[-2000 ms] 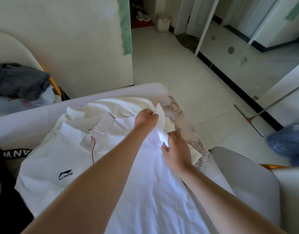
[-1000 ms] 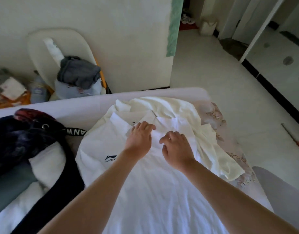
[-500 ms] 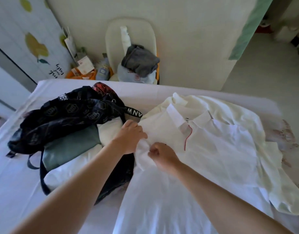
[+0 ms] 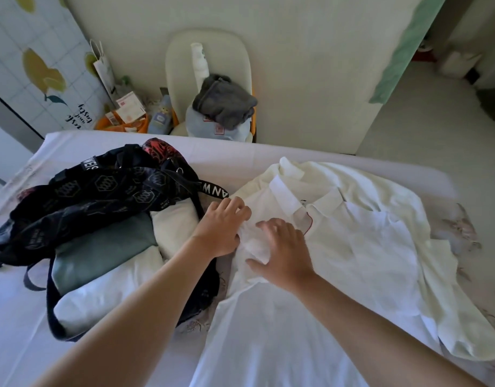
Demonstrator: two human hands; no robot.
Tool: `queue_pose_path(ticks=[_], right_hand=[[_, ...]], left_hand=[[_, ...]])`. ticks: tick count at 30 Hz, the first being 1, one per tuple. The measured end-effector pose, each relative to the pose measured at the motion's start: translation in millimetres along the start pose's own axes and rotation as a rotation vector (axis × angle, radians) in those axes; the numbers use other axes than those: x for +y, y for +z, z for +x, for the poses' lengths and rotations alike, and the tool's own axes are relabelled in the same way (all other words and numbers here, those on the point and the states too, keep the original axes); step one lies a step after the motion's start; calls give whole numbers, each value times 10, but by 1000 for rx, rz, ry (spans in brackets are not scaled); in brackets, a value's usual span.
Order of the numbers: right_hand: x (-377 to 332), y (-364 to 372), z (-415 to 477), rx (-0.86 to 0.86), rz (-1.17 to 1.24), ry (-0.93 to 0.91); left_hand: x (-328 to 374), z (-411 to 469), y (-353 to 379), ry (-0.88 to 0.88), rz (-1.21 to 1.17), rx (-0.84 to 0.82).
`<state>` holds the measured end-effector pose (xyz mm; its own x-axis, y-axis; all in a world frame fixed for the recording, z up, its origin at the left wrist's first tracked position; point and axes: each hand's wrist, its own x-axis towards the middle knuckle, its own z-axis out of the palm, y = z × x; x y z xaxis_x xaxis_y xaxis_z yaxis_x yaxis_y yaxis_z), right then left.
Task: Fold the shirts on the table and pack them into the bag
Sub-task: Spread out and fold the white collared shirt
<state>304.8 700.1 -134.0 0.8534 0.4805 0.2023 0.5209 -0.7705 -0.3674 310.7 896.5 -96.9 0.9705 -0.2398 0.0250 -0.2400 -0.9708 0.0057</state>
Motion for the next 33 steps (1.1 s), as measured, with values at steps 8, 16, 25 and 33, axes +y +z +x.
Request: queue_pose_path(ticks=[8, 16, 25, 33], right_hand=[[-15, -121, 328, -146, 561, 494], [161, -298, 634, -271, 735, 720], [173, 53, 480, 96, -46, 183], [503, 220, -61, -396, -209, -124]], left_hand=[[-179, 120, -44, -126, -446, 85], [-263, 603, -261, -157, -266, -110], [186, 433, 134, 47, 109, 72], [227, 101, 433, -125, 272, -411]])
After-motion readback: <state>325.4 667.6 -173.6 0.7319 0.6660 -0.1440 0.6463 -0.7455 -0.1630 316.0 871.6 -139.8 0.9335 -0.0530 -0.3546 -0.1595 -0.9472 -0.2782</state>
